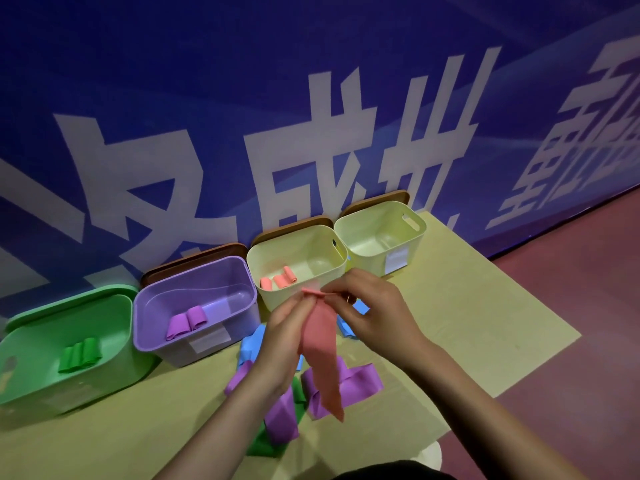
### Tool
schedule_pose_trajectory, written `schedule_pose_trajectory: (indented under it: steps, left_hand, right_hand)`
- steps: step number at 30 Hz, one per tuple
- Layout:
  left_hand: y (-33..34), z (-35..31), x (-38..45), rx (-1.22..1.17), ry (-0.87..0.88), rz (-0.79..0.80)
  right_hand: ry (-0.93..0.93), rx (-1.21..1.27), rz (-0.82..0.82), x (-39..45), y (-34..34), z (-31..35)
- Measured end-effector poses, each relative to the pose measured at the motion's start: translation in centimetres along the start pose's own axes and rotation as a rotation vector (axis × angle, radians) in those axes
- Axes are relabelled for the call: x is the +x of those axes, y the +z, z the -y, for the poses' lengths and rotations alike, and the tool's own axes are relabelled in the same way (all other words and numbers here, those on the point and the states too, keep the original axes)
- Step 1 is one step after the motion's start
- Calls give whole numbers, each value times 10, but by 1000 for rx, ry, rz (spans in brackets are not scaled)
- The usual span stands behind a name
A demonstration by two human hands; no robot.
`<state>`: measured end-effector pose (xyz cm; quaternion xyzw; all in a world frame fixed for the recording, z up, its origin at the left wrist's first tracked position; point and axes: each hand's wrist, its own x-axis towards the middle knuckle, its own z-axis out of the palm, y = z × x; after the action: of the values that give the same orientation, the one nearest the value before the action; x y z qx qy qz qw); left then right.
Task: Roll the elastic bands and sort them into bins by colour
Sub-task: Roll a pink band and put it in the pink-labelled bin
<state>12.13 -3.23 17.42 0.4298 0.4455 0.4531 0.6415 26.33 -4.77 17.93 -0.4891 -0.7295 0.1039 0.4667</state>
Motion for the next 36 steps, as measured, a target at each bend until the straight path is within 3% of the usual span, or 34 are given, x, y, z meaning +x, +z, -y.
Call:
schedule_pose_trajectory:
  steps: [5, 8, 11, 16, 18, 25, 32, 36]
  left_hand:
    - [-1, -9, 3, -102, -115, 77]
    - [-4, -7, 4, -26, -47, 71]
    - [-7, -2, 4, 48, 59, 7]
    - [-10, -5, -1, 235, 205, -4]
    - [-13, -4, 0, 319, 260, -1]
    - [-15, -4, 1, 472, 421, -20]
    - [-16, -5, 0, 545, 543, 107]
    - [-14, -9, 0, 409, 432, 115]
  right_hand:
    - [-208, -238, 121, 5, -10, -10]
    - [-243, -265, 194, 8, -13, -10]
    - [-123, -159, 201, 8, -12, -8]
    - [432, 255, 94, 6, 0, 9]
    - [529, 359, 78, 7, 3, 15]
    - [530, 491, 44, 8, 2, 19]
    - [506, 618, 3, 1, 2, 16]
    - [507, 651, -26, 3, 4, 16]
